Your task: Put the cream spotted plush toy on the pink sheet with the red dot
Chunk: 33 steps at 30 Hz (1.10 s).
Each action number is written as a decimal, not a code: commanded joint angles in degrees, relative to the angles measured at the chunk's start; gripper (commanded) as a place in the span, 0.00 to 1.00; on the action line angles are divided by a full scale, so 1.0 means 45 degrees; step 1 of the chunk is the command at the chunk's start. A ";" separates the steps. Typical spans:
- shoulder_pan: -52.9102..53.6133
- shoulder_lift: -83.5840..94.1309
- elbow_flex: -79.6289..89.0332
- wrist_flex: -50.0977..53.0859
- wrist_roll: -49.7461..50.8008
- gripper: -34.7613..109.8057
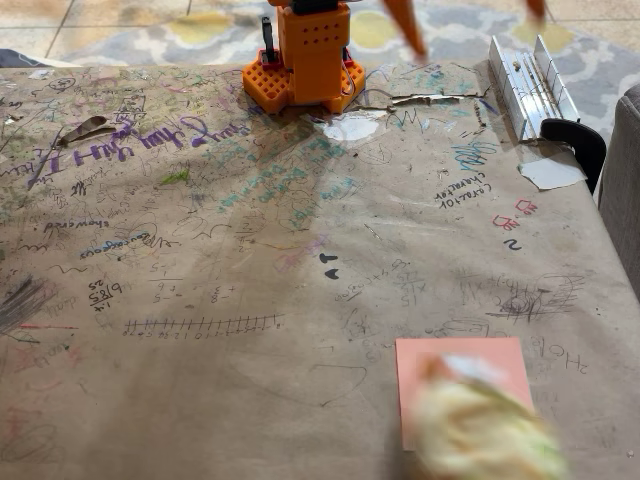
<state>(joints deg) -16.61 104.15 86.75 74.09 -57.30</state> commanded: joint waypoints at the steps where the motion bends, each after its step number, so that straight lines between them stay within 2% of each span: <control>1: 0.0078 0.1484 0.2051 -0.0801 -0.0801 0.43; 12: 0.0957 0.2871 0.3633 -0.1563 -0.0566 0.42; 15: 0.1055 0.4102 0.6328 -0.4375 0.1230 0.37; 17: 0.1270 0.5430 0.9023 -0.6816 0.3281 0.25; 19: 0.1387 0.7324 1.1992 -0.8633 0.4512 0.24; 21: 0.1387 0.9844 1.4824 -0.9434 0.5391 0.24; 28: 0.2090 1.6504 1.9980 -0.7461 0.9004 0.24; 31: 0.2500 1.9844 2.0801 -0.5781 1.0293 0.24; 33: 0.2734 1.9824 2.0840 -0.5723 1.0586 0.24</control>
<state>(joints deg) -5.36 188.26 180.26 45.79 -12.30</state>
